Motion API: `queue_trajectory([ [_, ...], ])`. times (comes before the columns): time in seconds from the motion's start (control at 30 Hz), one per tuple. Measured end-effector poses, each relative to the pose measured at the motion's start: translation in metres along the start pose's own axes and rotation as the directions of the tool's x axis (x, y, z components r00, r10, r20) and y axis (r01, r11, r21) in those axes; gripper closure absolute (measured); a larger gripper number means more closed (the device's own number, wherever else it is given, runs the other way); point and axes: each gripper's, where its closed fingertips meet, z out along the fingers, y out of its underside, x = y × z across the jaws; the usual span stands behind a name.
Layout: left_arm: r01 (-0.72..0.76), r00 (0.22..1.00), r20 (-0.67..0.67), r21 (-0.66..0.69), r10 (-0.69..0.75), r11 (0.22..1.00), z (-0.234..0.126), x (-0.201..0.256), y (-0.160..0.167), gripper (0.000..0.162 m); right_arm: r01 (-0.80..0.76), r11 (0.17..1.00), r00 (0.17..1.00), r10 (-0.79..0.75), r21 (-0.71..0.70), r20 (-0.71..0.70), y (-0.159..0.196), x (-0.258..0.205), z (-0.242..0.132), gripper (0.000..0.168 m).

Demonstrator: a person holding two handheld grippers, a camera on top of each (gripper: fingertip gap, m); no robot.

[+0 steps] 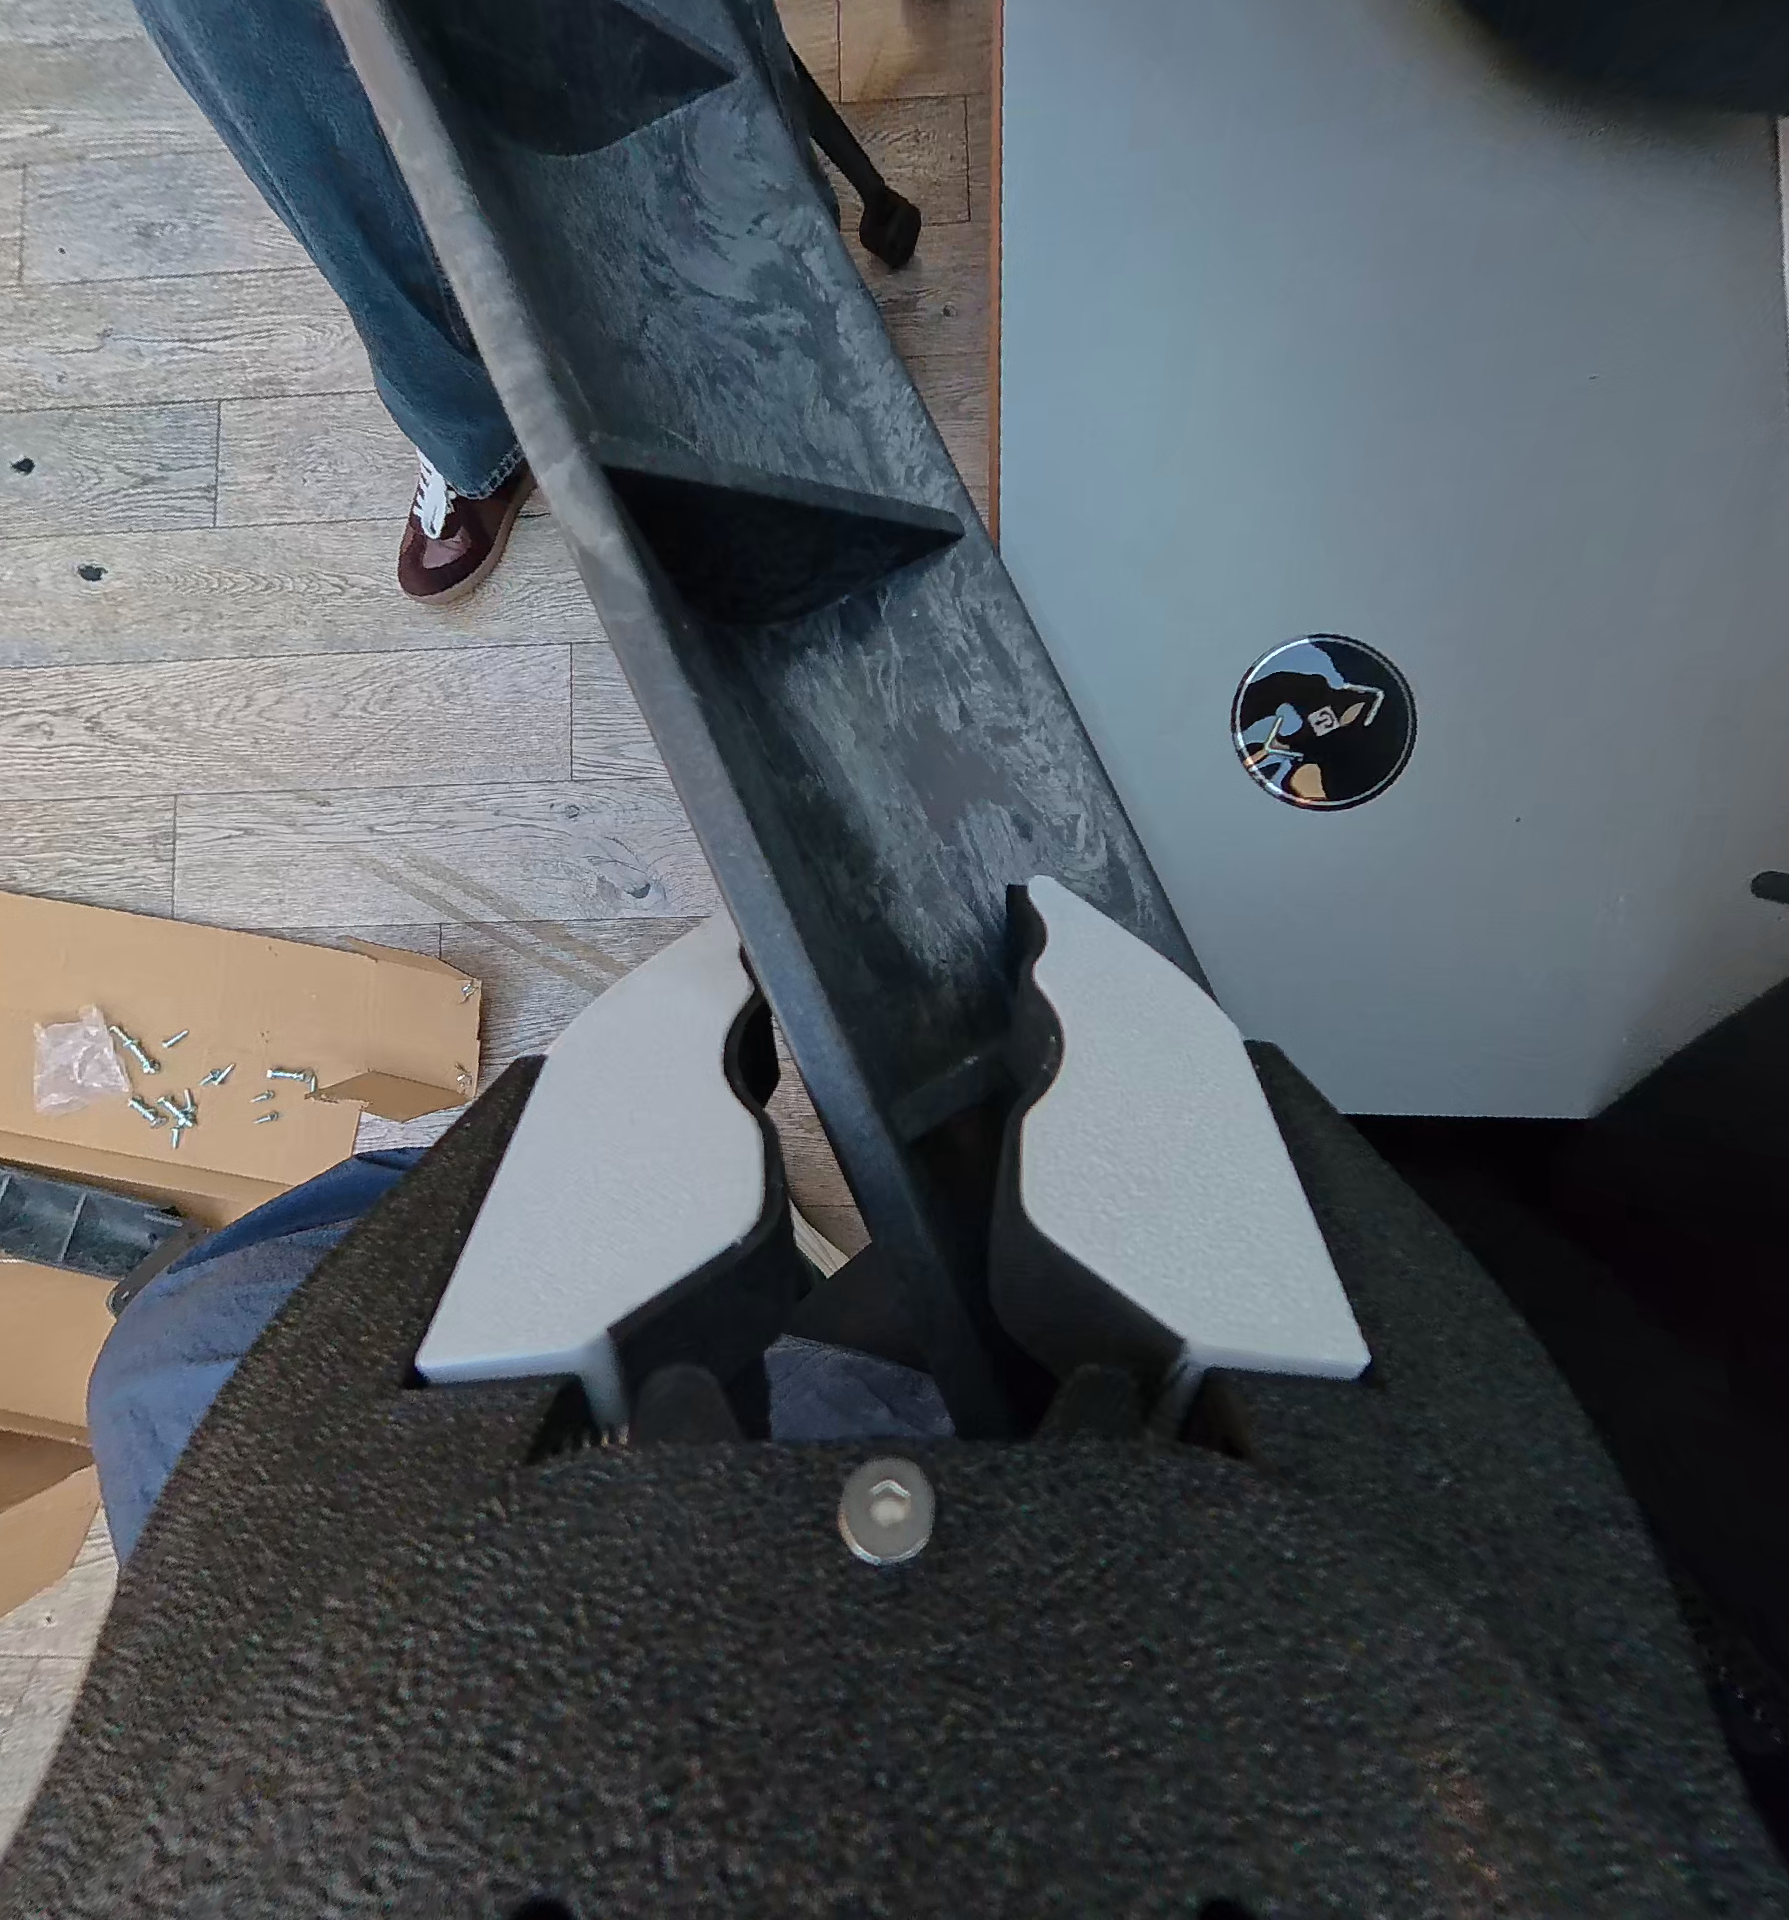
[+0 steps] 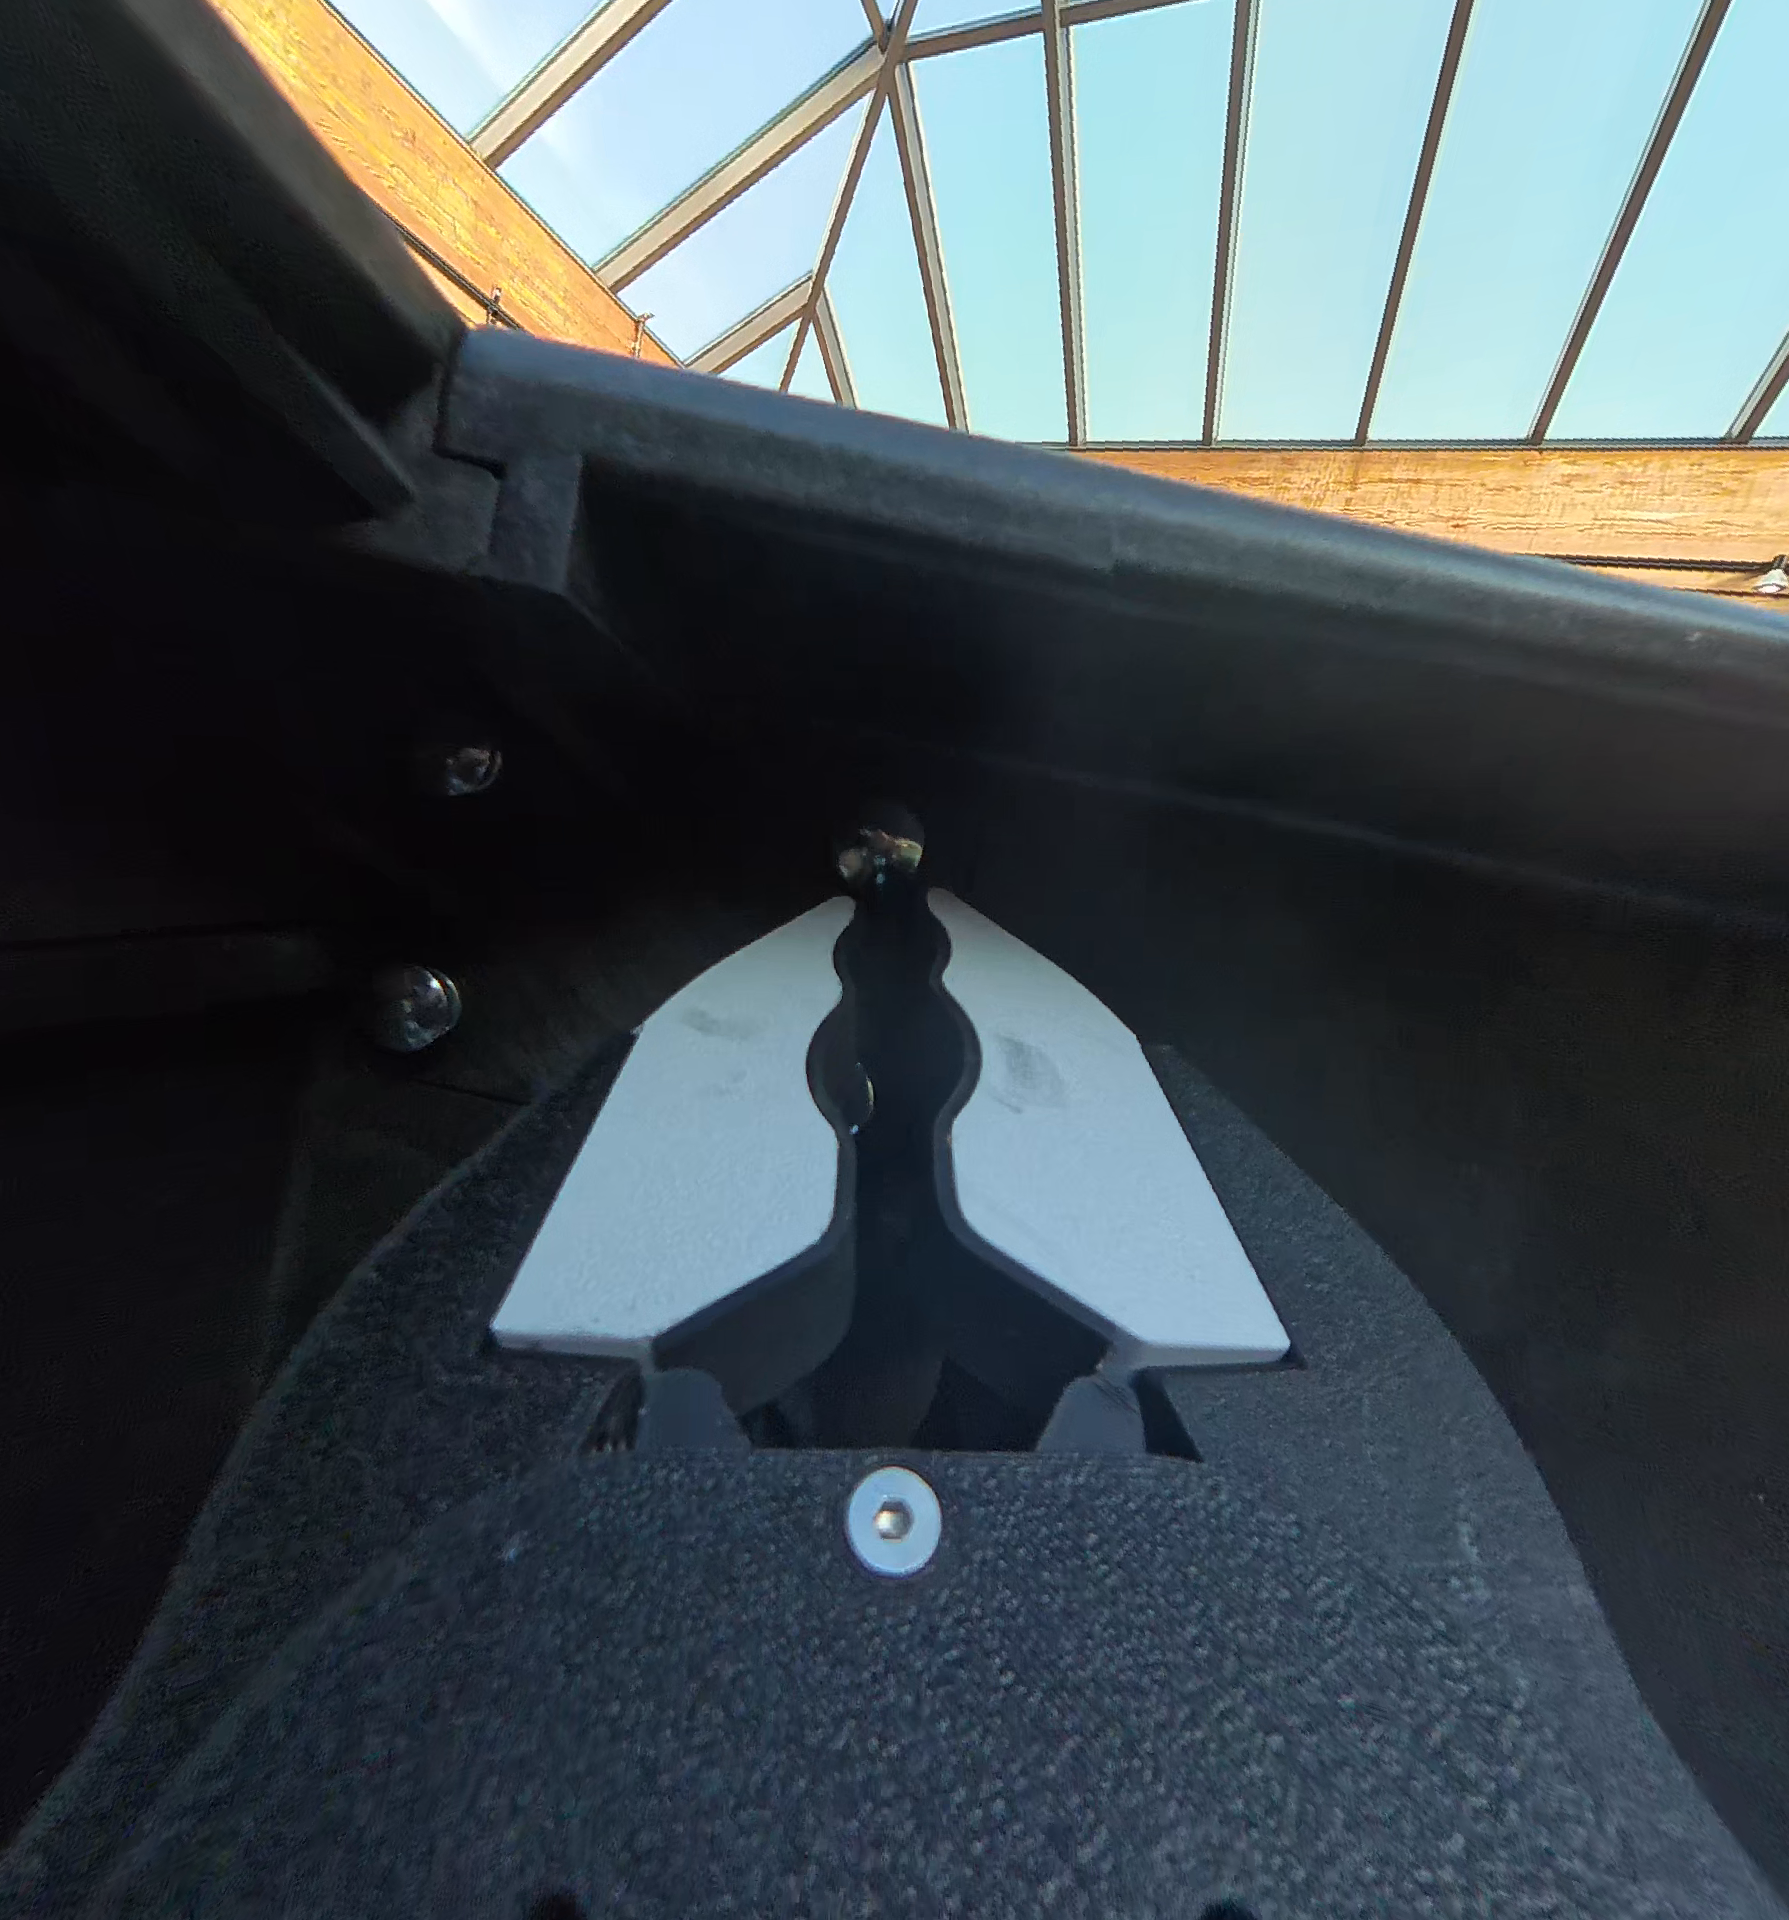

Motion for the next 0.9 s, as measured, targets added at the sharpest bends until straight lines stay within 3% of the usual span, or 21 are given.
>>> queue_trajectory([
  [0.23,-0.002,1.0,0.0,-0.001,0.002,1.0,0.0,0.0,0.0,0.119,-0.011,1.0,1.0,0.011,0.027,0.006,-0.008,0.003,-0.008,0.168],
  [0.37,-0.003,1.0,0.001,-0.002,0.003,1.0,0.0,0.0,0.0,0.119,-0.03,0.99,1.0,0.029,0.135,0.009,-0.026,0.004,-0.016,0.168],
  [0.63,-0.007,1.0,0.001,-0.005,0.007,1.0,0.001,0.0,0.0,0.119,-0.017,0.996,1.0,0.015,0.09,0.024,-0.013,-0.005,-0.002,0.168],
  [0.8,-0.005,1.0,-0.001,-0.001,0.005,1.0,0.001,0.0,0.0,0.119,-0.022,0.987,1.0,0.02,0.157,0.017,-0.024,-0.005,-0.009,0.168],
  [0.9,-0.003,1.0,-0.001,0.002,0.003,1.0,0.002,0.0,0.0,0.119,-0.027,0.996,0.999,0.026,0.089,0.022,-0.014,-0.003,-0.002,0.168],
])
